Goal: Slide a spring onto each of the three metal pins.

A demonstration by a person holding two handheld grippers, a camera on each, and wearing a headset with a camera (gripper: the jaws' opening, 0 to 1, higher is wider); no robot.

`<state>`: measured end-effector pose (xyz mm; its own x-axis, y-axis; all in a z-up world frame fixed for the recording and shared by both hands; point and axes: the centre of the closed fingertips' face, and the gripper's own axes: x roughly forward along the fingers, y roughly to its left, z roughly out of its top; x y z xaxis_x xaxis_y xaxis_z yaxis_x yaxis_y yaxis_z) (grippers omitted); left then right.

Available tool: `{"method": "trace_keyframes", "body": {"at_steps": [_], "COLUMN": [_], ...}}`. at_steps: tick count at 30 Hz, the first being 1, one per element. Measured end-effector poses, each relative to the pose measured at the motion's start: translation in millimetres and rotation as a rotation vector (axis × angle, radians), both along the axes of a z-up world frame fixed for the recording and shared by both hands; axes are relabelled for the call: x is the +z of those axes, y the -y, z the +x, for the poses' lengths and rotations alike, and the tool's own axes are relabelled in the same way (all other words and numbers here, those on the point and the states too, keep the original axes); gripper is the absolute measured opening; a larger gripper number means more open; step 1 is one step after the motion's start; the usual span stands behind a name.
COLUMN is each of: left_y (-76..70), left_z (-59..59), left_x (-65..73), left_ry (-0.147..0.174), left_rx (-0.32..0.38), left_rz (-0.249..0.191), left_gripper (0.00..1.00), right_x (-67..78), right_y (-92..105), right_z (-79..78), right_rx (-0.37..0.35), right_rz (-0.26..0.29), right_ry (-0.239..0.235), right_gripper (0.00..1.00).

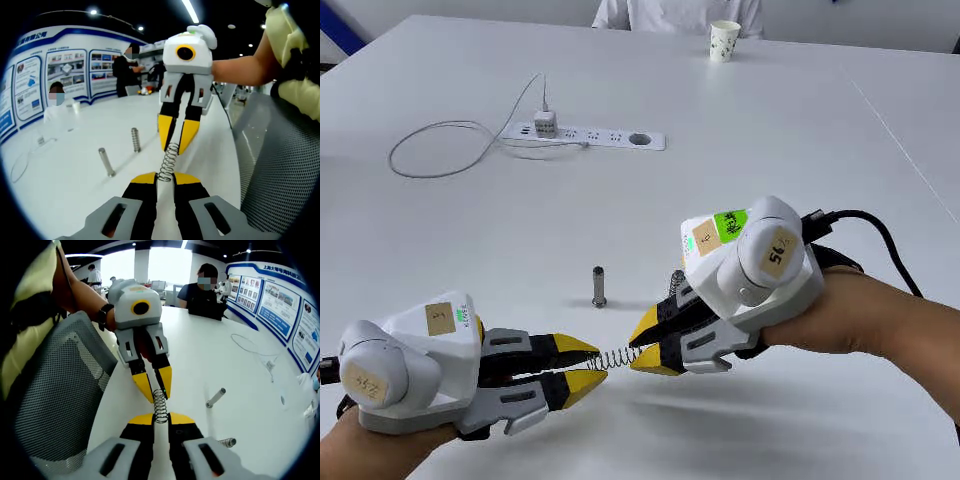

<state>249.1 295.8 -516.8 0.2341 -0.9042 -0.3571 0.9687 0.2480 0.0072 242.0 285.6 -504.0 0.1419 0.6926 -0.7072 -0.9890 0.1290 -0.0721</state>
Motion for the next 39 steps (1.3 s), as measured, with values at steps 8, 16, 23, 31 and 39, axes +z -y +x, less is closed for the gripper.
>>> {"method": "trace_keyframes", "body": {"at_steps": [8, 16, 23, 31, 39], "left_y": [0.5, 0.9, 1.4, 2.6, 3.1], "left_z": [0.2, 0.2, -0.7, -1.5, -1.7], "left_x": [0.0, 0.7, 1.2, 2.1, 3.1], "left_ry": [0.0, 0.004, 0.007, 0.011, 0.016], "left_rx": [-0.002, -0.002, -0.004, -0.006, -0.005], "left_rz": [0.004, 0.007, 0.005, 0.005, 0.002], "left_gripper": [0.12, 0.11, 0.11, 0.11, 0.11], "right_x": [7.7, 18.7, 23.1, 27.5, 31.8], "right_y": [-5.3, -13.1, -17.1, -22.3, -28.7], "right_z": [-0.4, -2.1, -3.5, -3.7, -2.6], "right_rx": [0.012, 0.029, 0.041, 0.051, 0.042], "right_rz": [0.002, 0.009, 0.005, 0.005, 0.04], "right_ry": [0.014, 0.035, 0.05, 0.064, 0.07], "right_gripper": [0.11, 0.11, 0.11, 0.11, 0.11]}}
